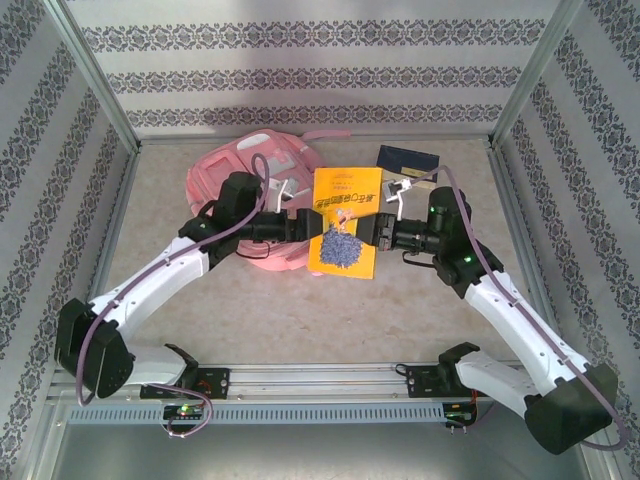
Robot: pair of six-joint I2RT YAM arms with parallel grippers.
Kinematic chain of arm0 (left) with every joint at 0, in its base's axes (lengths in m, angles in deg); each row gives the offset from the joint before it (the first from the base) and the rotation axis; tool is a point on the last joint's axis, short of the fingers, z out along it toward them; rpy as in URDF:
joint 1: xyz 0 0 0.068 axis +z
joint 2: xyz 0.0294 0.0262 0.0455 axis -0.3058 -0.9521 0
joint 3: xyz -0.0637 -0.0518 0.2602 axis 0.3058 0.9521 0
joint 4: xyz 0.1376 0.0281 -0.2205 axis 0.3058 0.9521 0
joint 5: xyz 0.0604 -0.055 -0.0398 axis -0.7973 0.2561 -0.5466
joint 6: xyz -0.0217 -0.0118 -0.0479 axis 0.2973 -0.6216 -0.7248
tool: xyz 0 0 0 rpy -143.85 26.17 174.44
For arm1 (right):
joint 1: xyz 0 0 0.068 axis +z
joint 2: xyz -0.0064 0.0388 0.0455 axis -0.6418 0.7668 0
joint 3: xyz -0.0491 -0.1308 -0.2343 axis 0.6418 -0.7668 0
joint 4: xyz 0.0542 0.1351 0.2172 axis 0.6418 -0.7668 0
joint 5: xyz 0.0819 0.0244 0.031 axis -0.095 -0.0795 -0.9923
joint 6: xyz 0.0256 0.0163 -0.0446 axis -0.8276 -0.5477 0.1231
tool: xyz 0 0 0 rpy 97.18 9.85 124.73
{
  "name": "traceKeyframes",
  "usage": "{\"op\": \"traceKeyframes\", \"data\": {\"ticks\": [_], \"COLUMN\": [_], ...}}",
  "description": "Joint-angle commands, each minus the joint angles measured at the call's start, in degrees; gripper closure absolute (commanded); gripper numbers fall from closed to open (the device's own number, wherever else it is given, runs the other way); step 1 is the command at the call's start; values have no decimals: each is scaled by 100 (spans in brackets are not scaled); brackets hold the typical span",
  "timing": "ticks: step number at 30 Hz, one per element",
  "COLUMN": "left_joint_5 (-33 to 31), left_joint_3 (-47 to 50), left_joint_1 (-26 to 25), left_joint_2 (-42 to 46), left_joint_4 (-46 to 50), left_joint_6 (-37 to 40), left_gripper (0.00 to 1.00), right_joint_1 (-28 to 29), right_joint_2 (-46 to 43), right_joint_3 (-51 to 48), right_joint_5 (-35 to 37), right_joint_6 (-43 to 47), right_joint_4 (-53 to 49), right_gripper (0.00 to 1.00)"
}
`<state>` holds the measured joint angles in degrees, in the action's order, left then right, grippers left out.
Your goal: Pack the student bag
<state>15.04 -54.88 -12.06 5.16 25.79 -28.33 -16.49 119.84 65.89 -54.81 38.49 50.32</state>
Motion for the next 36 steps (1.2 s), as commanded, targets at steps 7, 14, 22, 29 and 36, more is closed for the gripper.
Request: {"op": "traceKeyframes", "data": {"ticks": [7, 14, 22, 29, 36], "left_joint_5": [1439, 1528, 337, -1872, -2412], "left_joint_3": [837, 1320, 1423, 1824, 1862], "left_joint_1": [17, 7, -10, -125, -263], "left_joint_2": [931, 1376, 1687, 2140, 1917], "left_joint_4": [-2778, -3911, -3979, -4727, -5300], "left_joint_6": [-1027, -1608, -1784, -2362, -2765], "left_gripper": [36, 81, 100, 100, 100], "right_joint_1": [442, 440, 591, 2036, 2654], "right_joint_2": [-299, -438, -956, -1322, -421], "right_joint_3": [48, -45, -734, -2224, -1988], "right_joint_5": [-1125, -787, 1036, 3844, 4623], "right_joint_6": [-256, -147, -746, -1045, -1181], "right_joint_4": [1065, 884, 1526, 4408, 5394], "right_gripper": [100, 100, 41, 13, 8]}}
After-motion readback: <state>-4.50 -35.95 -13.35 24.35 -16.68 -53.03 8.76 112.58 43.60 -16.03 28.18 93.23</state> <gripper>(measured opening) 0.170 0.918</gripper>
